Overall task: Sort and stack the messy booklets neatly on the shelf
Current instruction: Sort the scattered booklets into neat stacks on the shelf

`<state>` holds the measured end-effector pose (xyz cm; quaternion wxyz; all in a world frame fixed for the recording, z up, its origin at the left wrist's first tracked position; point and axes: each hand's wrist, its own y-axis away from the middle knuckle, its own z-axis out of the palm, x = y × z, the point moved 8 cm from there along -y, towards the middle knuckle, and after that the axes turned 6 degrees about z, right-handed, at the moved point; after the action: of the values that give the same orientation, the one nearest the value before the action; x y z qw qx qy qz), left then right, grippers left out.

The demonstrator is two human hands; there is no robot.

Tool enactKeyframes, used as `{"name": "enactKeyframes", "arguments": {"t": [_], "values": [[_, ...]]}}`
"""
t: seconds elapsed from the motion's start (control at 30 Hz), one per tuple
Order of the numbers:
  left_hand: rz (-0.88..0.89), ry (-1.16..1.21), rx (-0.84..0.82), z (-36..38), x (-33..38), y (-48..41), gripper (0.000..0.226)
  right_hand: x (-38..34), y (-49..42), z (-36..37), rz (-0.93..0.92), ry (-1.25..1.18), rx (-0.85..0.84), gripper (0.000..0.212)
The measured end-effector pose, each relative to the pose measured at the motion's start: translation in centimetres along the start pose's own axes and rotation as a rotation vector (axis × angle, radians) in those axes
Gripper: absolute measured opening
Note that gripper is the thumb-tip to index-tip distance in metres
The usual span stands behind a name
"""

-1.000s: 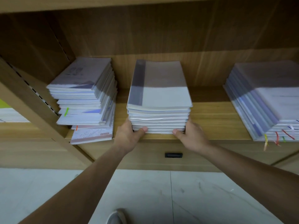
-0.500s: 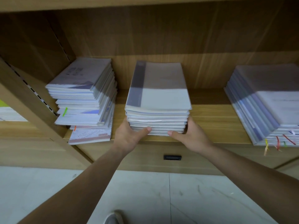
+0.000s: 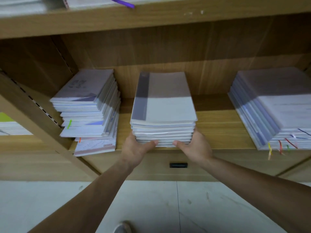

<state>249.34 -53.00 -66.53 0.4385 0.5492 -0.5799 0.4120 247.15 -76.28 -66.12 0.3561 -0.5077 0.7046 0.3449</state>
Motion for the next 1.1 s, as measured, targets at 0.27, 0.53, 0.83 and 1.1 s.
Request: {"name": "enactKeyframes", "arguments": {"t": [0.27, 0.53, 0.83, 1.1], "values": [[-0.036, 0.073, -0.063, 2.8, 1.1, 3.0, 0.051, 1.7, 2.1, -3.2, 0.028, -0.040, -0.017, 0.052], [-0.027, 0.046, -0.095, 7.1, 2.6, 3.6, 0.060, 4.1, 2.8, -7.4, 0.031, -0.041, -0.005, 0.050], [-0.021, 0.054, -0.044, 8.0, 3.5, 0.8, 0.048, 3.8, -0.7, -8.0, 0.025, -0.024, 0.004, 0.049], [-0.022, 0.041, -0.072, 8.1, 3.0, -1.2, 0.056, 3.7, -2.4, -8.2, 0.043, 0.014, -0.003, 0.055]]}}
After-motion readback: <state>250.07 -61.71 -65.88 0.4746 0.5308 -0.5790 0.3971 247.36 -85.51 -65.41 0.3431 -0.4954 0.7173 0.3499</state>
